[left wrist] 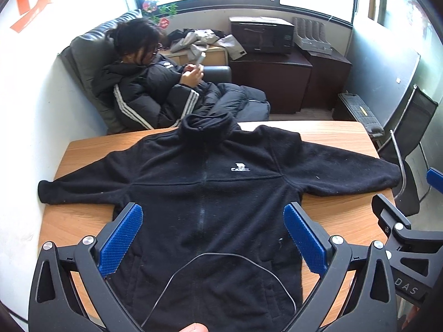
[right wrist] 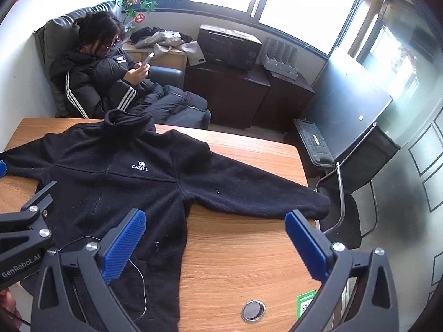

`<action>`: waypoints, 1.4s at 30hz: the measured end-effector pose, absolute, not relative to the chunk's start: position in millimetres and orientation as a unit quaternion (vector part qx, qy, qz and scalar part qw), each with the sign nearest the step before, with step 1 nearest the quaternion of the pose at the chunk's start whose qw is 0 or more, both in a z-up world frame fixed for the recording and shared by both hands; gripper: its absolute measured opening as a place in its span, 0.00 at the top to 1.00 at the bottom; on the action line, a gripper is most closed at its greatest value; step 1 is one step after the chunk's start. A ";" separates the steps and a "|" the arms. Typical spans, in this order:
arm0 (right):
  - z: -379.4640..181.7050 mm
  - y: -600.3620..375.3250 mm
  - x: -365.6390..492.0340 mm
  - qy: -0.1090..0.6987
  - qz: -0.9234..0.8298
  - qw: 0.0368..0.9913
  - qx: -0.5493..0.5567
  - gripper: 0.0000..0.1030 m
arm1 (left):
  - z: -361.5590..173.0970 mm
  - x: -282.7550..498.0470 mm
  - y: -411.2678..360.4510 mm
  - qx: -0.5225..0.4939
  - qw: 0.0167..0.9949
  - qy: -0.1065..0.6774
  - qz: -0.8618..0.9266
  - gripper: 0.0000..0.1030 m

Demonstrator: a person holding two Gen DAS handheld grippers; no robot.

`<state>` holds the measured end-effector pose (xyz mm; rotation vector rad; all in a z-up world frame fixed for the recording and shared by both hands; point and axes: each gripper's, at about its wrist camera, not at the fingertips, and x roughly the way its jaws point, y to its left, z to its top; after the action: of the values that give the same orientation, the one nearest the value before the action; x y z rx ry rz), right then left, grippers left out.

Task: Fold clothes

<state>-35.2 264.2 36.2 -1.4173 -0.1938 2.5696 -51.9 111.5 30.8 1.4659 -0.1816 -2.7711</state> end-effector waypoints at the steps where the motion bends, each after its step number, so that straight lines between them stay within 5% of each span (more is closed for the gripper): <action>1: 37.0 268.2 -36.3 -0.064 0.870 0.100 -0.479 0.00 | 30.3 -53.6 119.1 0.465 0.002 -0.060 -0.883 0.00; 18: -25.0 476.3 -63.4 0.027 0.845 0.068 -0.530 0.00 | -20.4 -94.4 292.1 0.491 0.010 -0.078 -0.868 0.00; 32: -6.2 489.0 -79.7 0.008 0.864 0.052 -0.501 0.00 | -3.0 -108.1 282.7 0.466 0.030 -0.058 -0.882 0.00; 39: -49.8 590.3 -48.0 0.244 0.869 -0.017 -0.430 0.00 | -54.8 -131.3 319.2 0.504 -0.073 -0.098 -0.855 0.00; 42: -76.3 644.7 -32.6 0.264 0.872 0.026 -0.412 0.00 | -88.0 -148.1 347.3 0.500 -0.065 -0.120 -0.855 0.00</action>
<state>-32.6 644.7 -76.3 -1.2722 0.8166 2.6949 -148.1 347.3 -88.0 1.6395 -0.3947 -2.8031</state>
